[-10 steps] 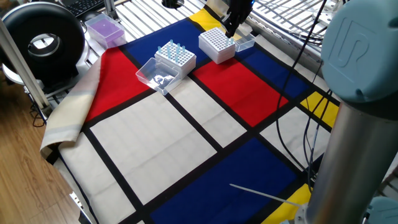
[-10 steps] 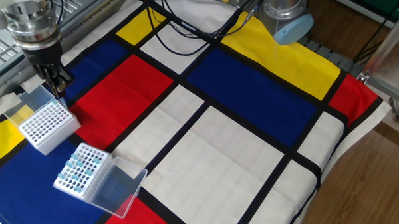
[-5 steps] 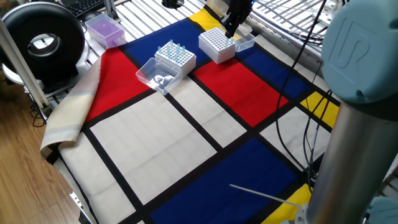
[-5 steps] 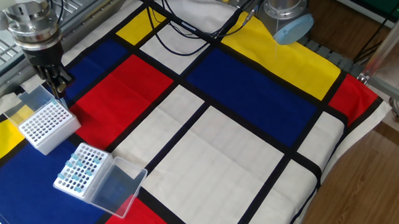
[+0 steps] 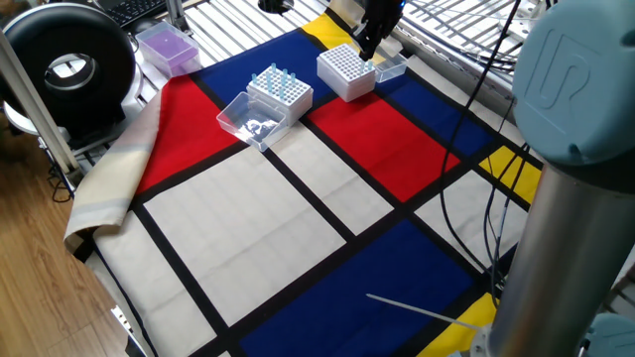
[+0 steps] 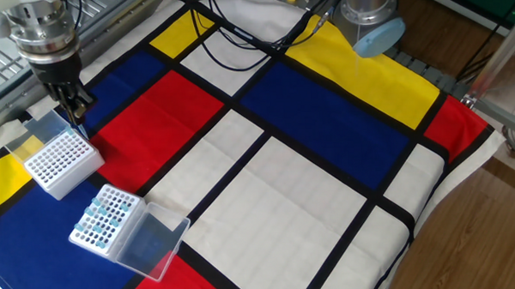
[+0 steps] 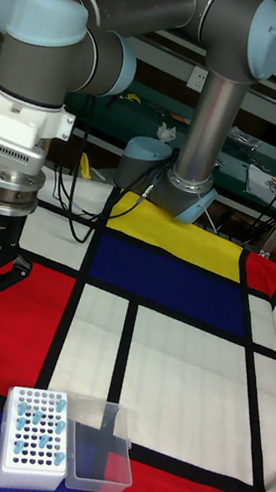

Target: Transfer all medium pipette tips from one holder to another

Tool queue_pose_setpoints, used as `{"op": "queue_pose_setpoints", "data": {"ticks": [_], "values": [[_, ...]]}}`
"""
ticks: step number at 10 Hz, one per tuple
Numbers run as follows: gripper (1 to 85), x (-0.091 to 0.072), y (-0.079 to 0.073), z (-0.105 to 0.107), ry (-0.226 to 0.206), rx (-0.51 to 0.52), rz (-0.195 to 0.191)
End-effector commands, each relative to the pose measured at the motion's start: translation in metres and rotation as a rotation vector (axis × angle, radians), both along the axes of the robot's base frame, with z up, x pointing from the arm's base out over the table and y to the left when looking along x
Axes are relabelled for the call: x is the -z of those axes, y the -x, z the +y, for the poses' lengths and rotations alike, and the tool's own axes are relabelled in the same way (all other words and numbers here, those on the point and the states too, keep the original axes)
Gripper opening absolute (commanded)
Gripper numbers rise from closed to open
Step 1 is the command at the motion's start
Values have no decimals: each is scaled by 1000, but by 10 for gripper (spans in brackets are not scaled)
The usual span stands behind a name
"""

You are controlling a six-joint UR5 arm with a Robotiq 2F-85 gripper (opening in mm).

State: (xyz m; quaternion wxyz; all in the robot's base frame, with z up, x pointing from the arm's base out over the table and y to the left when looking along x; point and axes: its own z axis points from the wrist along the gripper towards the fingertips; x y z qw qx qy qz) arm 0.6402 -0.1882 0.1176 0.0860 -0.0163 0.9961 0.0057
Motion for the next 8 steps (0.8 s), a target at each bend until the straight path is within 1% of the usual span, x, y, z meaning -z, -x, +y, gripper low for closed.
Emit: {"op": "queue_pose_setpoints", "data": {"ticks": [1, 3, 8], "values": [[13, -6, -3, 5, -8, 9, 1], [13, -7, -5, 6, -10, 7, 2], [13, -2, -12, 5, -9, -4, -4]]}}
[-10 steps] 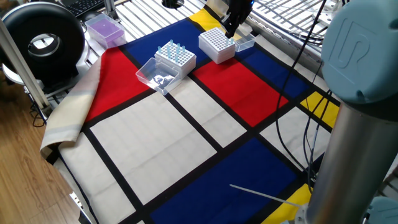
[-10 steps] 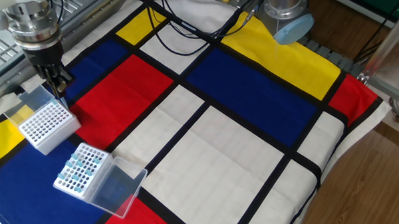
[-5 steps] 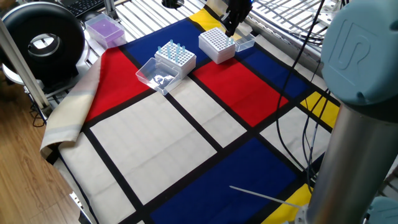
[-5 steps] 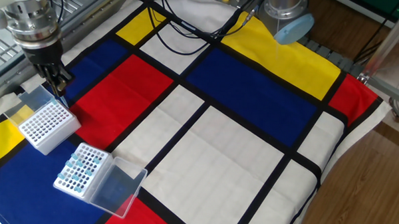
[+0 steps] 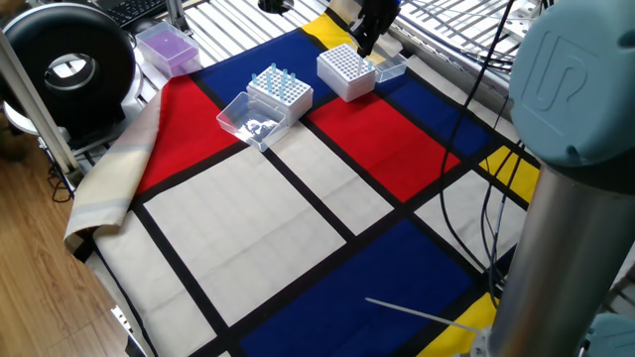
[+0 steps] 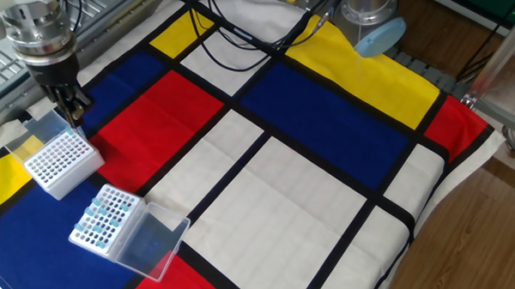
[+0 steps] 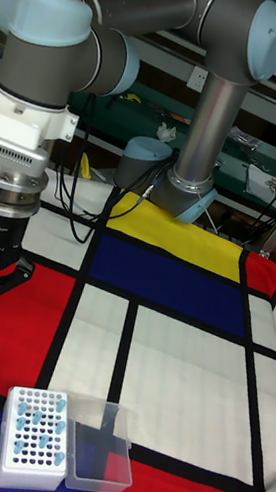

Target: Transfer all medium pipette tips from one holder to another

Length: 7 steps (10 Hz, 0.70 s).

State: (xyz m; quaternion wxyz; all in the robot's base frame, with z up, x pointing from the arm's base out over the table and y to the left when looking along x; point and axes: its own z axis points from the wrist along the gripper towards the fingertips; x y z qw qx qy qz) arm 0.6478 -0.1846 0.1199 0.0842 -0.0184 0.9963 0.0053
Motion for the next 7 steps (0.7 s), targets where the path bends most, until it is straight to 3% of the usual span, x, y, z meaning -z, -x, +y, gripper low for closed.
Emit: {"op": "queue_pose_setpoints", "data": {"ticks": [1, 7], "values": [[13, 0, -5, 1, -10, -1, -7], [13, 1, -10, -1, -8, -7, -9]]}}
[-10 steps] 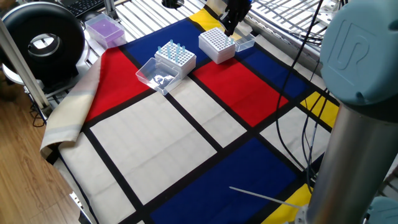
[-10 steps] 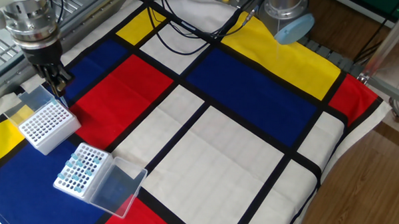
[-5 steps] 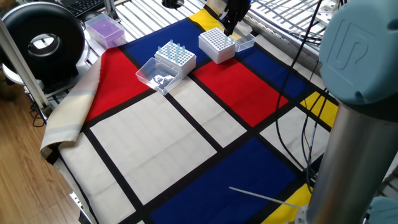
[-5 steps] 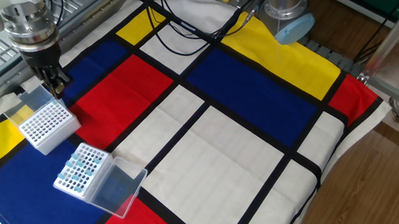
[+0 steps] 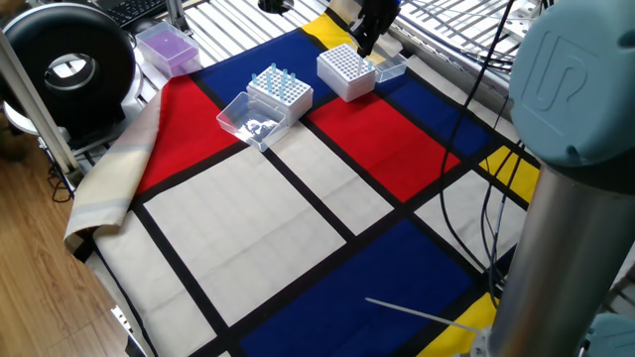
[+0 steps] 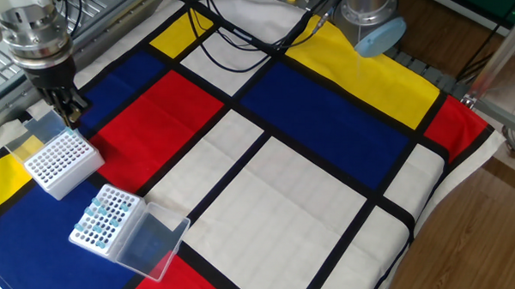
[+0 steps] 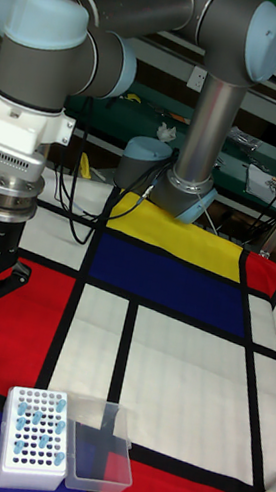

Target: Transfer all medium pipette tips from one holder to another

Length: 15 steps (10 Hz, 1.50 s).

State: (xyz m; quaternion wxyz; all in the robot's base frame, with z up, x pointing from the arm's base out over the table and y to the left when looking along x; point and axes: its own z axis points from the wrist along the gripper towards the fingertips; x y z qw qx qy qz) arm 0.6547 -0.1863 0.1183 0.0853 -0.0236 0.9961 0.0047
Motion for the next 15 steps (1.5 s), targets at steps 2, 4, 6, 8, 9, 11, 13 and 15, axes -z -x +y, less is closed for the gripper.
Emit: {"op": "queue_pose_setpoints", "data": {"ticks": [2, 4, 6, 8, 9, 11, 13, 15], "values": [[13, 1, -3, 1, -10, 3, -8], [13, 4, -4, -1, -9, 2, -13], [13, 9, -5, 0, -9, 2, -22], [13, 15, -6, 1, -10, 3, -28], [13, 17, -7, 2, -11, 3, -31], [13, 23, -2, 2, -17, -25, -13], [177, 29, 2, 2, -22, -97, 2], [267, 29, 5, 3, -24, -123, 11]]}}
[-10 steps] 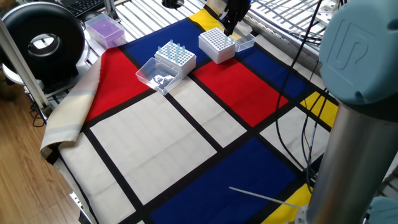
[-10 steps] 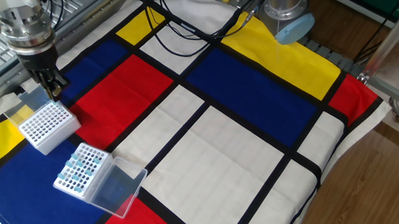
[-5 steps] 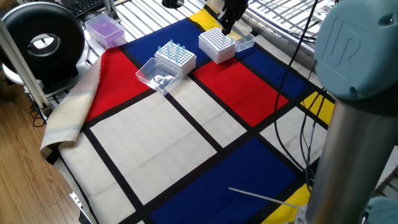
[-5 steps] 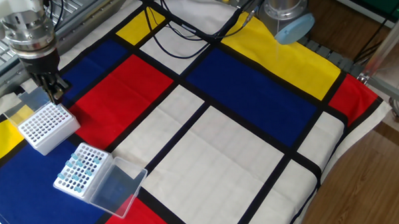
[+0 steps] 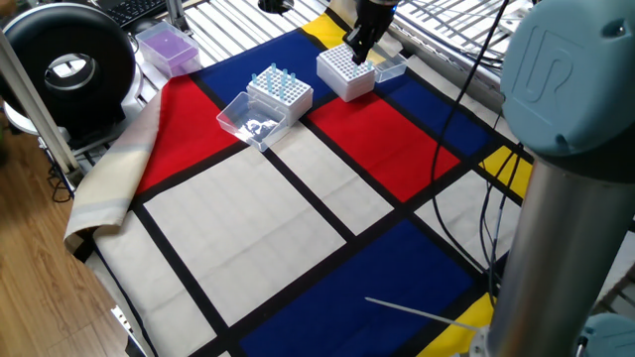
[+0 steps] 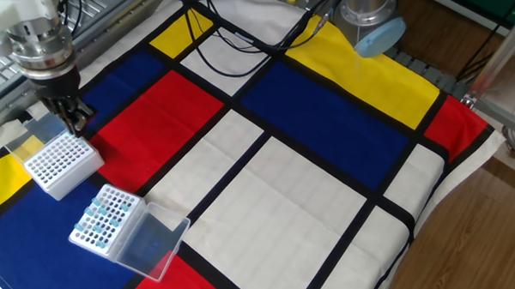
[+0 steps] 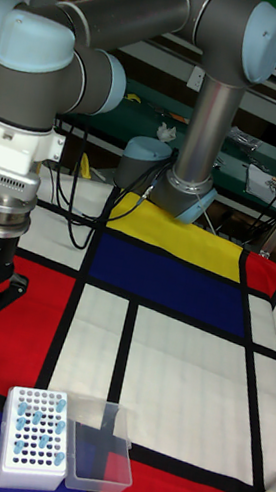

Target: Transfer all medium pipette tips from one holder to another

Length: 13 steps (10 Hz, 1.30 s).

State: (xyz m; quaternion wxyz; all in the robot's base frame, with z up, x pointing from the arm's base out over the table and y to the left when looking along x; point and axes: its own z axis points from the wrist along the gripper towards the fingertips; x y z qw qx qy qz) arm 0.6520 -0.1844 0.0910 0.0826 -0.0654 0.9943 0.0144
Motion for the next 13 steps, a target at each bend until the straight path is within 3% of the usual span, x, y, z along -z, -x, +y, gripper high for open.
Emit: {"op": "queue_pose_setpoints", "data": {"ticks": [1, 6, 9, 13], "values": [[290, 2, 3, 0, -7, -45, 9], [233, -8, -4, 11, -12, 14, 12], [233, -16, -23, 48, -23, 66, -3], [233, -26, -35, 92, -23, 93, 13]]}}
